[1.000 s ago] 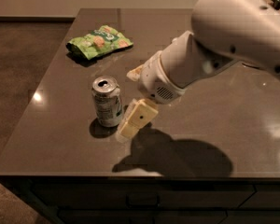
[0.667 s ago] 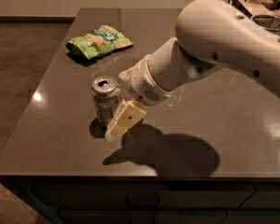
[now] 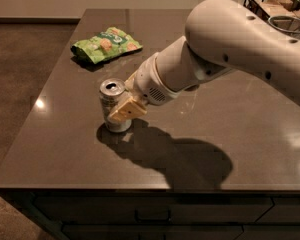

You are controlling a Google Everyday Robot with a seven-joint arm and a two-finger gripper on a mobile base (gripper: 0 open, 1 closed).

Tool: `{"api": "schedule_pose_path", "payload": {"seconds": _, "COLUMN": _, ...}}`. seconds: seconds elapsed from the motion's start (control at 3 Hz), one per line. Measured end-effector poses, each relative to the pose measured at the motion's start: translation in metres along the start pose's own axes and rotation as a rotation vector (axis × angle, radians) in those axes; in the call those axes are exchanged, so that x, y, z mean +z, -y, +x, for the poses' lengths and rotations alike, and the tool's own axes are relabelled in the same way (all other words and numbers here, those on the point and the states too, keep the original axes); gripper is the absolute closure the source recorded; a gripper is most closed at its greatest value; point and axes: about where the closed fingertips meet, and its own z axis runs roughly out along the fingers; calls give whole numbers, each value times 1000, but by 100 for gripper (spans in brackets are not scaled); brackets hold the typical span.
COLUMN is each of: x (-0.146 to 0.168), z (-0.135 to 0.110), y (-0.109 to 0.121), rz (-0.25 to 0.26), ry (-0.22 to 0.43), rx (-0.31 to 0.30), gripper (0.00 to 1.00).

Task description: Move 7up can near orange can

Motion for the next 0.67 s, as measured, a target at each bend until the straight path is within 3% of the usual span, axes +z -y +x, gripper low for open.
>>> {"api": "schedule_pose_path", "payload": {"seconds": 0.33, "x": -4, "z": -8, "y": 2, "rz": 2, "ry": 30, "rx": 15, "gripper": 64}}
{"api": "schedule_pose_path", "payload": {"seconds": 0.67, "x": -31, "z": -6, "y": 24, "rz": 78, "ry": 39, "rx": 52, "gripper": 87}}
